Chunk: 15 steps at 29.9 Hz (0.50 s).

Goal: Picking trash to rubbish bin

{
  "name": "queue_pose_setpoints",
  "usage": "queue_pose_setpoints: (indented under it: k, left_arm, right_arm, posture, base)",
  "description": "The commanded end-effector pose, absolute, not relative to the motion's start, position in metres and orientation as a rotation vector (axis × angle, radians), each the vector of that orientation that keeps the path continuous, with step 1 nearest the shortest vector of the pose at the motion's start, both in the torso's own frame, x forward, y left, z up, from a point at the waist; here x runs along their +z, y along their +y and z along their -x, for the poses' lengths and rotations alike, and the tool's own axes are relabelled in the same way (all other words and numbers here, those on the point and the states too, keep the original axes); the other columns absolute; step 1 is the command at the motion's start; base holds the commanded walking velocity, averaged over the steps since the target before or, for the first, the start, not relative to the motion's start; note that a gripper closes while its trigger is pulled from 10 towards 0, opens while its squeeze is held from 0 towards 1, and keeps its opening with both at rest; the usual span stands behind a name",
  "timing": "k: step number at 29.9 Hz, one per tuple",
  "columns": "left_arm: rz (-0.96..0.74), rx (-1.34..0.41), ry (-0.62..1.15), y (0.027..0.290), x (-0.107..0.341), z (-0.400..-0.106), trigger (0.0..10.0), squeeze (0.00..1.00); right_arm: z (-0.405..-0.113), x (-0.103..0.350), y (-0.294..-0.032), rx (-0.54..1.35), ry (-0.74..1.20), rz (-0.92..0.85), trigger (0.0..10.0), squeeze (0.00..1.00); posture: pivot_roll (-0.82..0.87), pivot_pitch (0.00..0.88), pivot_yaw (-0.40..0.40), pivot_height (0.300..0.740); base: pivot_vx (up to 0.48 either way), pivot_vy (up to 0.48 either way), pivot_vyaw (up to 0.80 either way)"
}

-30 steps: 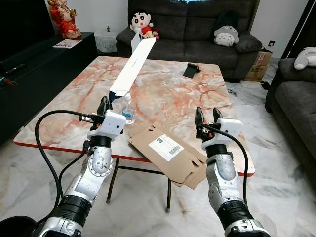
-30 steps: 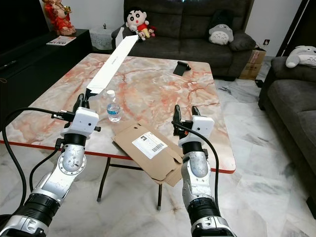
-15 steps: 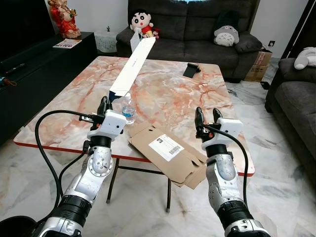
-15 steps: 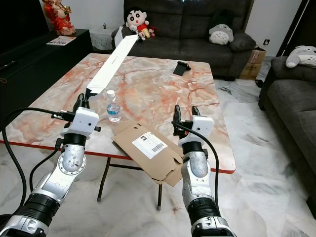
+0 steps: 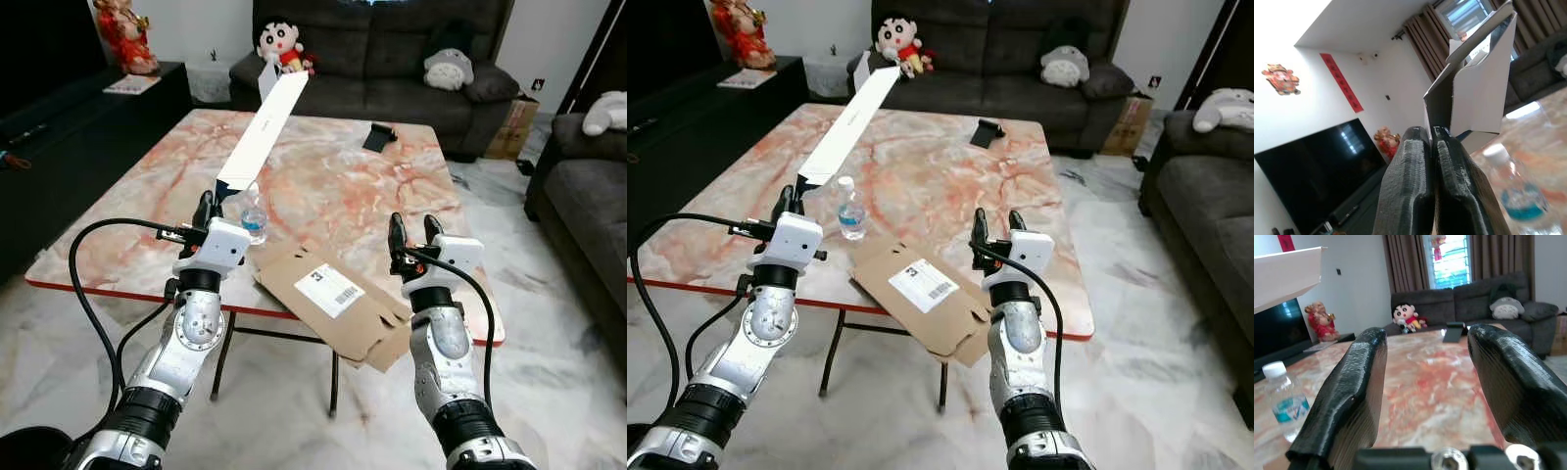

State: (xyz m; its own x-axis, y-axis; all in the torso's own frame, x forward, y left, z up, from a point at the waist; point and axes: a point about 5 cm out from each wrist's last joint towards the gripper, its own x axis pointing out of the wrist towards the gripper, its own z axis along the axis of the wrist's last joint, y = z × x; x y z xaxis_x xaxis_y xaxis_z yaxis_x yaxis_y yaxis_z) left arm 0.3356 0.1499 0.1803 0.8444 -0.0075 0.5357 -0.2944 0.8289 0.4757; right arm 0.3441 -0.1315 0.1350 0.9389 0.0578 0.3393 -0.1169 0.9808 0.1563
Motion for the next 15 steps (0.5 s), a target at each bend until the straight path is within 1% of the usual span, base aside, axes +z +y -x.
queue_pose_setpoints:
  k: [1, 15]
  left_arm:
    - [-0.574, 0.173, -0.561, 0.1510, 0.1813, -0.3346, 10.0, 0.00]
    - [-0.574, 0.177, -0.560, 0.1514, 0.1806, -0.3340, 10.0, 0.00]
  right_arm:
    - [-0.3428, 0.1367, -0.1328, 0.082, -0.358, -0.186, 10.0, 0.00]
    - [-0.3425, 0.1363, -0.1329, 0.082, -0.353, -0.184, 10.0, 0.00]
  posture:
    - [0.14, 0.000, -0.025, 0.740]
    - [0.14, 0.000, -0.026, 0.740]
  base:
    - [-0.330, 0.000, 0.00]
    - [-0.329, 0.000, 0.00]
